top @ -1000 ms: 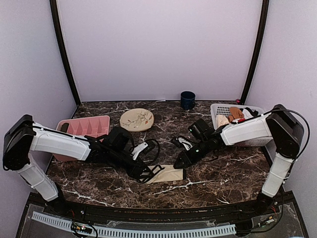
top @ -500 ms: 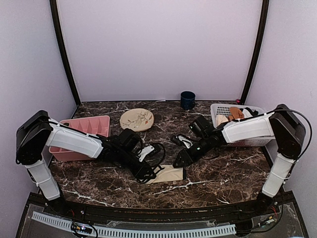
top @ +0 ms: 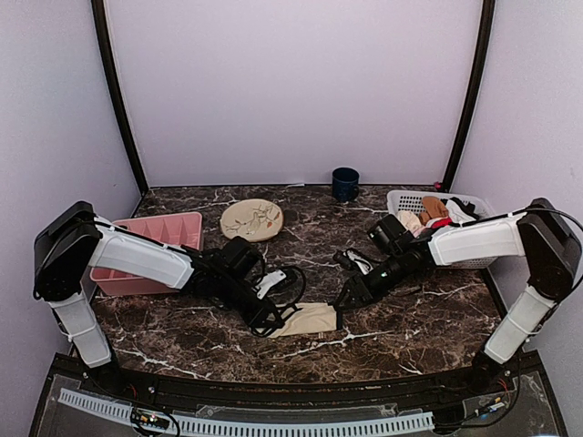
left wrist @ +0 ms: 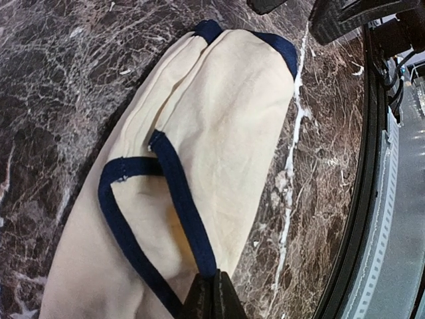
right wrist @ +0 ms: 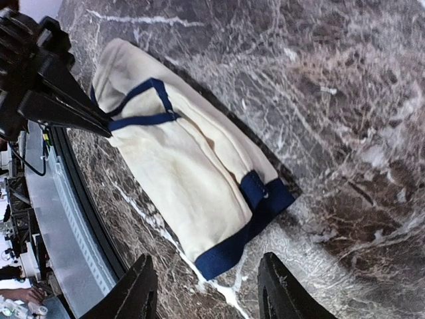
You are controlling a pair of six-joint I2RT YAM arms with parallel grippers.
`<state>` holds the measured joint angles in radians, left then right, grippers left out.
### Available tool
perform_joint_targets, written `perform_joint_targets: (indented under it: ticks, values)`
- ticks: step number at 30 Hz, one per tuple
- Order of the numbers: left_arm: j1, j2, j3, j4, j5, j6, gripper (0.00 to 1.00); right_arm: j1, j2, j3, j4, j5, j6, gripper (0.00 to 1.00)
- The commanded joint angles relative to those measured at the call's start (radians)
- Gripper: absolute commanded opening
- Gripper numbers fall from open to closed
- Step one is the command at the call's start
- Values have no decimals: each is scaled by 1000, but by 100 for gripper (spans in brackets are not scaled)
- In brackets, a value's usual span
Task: Roll the underwear
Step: Adjust the underwear at the center of the board.
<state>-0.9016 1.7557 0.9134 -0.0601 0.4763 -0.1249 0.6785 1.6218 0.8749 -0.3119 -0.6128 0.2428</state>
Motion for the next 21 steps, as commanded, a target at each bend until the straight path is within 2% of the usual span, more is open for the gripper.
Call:
perform_joint_targets:
  ticks: [1,10,13,15,18,21]
  values:
    - [-2,-29,18,-14,48,13,2,-2,23,-18,10,-37,9,51]
    - [10,-33,39,-47,76,21,0,-2,106,33,-29,-37,-18,52]
    - [14,-32,36,-50,79,25,0,-2,132,45,-42,-28,-28,49]
    - [16,-29,36,-50,81,27,0,-2,135,53,-44,-28,-33,41]
    - [21,-30,35,-48,83,24,0,-2,118,73,-54,-23,-32,21]
    - [34,-33,35,-48,86,18,0,-3,79,76,-48,-12,-22,10]
